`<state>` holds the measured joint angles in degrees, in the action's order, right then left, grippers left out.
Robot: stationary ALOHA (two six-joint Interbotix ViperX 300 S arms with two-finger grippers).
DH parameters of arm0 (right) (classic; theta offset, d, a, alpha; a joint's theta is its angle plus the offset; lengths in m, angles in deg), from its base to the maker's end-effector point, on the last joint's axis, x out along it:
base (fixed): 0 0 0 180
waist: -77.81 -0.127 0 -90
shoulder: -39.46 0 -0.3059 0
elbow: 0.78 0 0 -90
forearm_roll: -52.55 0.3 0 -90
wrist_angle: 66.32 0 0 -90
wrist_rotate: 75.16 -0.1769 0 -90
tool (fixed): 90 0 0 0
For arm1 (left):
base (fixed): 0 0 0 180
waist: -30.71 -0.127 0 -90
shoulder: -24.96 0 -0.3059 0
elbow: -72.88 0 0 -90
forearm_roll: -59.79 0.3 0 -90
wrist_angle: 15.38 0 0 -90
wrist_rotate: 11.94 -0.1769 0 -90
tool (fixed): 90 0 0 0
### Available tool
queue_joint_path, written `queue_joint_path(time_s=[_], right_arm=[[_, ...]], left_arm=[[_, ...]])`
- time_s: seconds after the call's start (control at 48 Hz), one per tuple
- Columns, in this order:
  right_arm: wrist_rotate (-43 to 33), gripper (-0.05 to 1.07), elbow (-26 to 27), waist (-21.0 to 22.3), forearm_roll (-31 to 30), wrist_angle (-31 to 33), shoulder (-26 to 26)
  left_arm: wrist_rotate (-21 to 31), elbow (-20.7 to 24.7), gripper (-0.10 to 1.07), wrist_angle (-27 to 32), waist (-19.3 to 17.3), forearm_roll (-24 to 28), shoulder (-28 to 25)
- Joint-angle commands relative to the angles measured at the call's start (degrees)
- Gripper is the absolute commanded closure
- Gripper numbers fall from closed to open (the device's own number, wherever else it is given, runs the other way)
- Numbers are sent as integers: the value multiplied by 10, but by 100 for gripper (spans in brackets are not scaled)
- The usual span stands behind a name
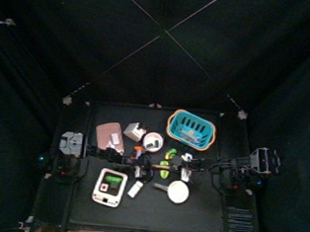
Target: Drop cleaver in pot
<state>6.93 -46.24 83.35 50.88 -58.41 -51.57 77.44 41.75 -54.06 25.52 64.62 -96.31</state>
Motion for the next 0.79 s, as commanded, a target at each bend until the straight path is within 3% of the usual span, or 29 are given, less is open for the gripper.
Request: queue_joint_path(time_s=[0.0, 0.229, 0.542, 0.771], right_arm=[[-1, 73, 10, 0, -1, -1, 6], [-2, 73, 40, -9, 3, 23, 25], [0, 73, 88, -11, -11, 110, 45], [0, 73, 93, -11, -23, 113, 48]], left_arm=[[1, 7, 71, -3, -3, 0, 5], [1, 7, 71, 0, 0, 1, 18], [1, 1, 69, -1, 7, 0, 81], [2, -5, 52, -1, 7, -11, 110]])
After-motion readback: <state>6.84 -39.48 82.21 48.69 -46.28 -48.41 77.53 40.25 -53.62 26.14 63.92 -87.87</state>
